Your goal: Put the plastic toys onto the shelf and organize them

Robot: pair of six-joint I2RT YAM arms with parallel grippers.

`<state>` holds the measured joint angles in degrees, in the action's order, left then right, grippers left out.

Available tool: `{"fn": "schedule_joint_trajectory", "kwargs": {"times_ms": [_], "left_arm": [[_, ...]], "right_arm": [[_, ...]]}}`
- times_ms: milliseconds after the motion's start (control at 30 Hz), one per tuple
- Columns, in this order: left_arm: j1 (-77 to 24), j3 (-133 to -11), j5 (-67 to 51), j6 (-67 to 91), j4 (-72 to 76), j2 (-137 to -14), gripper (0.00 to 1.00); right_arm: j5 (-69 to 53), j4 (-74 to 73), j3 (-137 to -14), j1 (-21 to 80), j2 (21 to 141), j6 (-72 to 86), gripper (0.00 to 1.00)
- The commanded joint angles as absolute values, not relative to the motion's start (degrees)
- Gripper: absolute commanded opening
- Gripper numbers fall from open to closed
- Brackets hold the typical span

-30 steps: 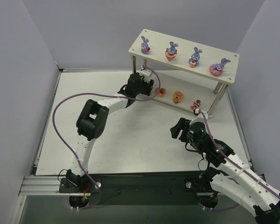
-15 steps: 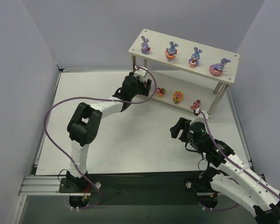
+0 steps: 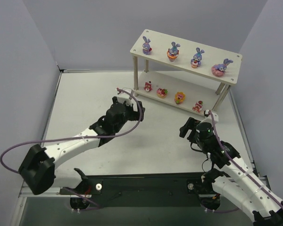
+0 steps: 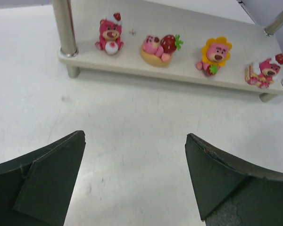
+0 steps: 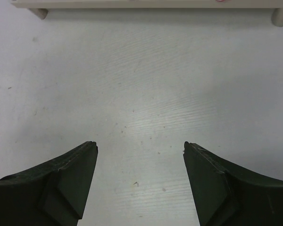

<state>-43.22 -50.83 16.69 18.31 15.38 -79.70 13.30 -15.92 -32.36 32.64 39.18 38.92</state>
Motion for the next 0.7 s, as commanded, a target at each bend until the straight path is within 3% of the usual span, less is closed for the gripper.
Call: {"fn": "schedule_joint_trajectory", "kwargs": {"times_ms": [0,333,667], "left_arm": [[-47.18,-44.85,29.52,24.42,2.57,-67.26,0.97],[-48.08,-36.47,30.32,28.48,-15.01,-38.96,0.97],[-48.87,-38.76,32.07,28.39,-20.91,-33.40,0.97]], "right_arm": [[18.18,-21.70,-35.06,28.23,34.90,36.74,0.76],[23.99,-28.64,-37.61,25.66,25.93,35.33,0.77],[26.10,-31.64,-39.11,25.49,22.24,34.72,0.78]]}}
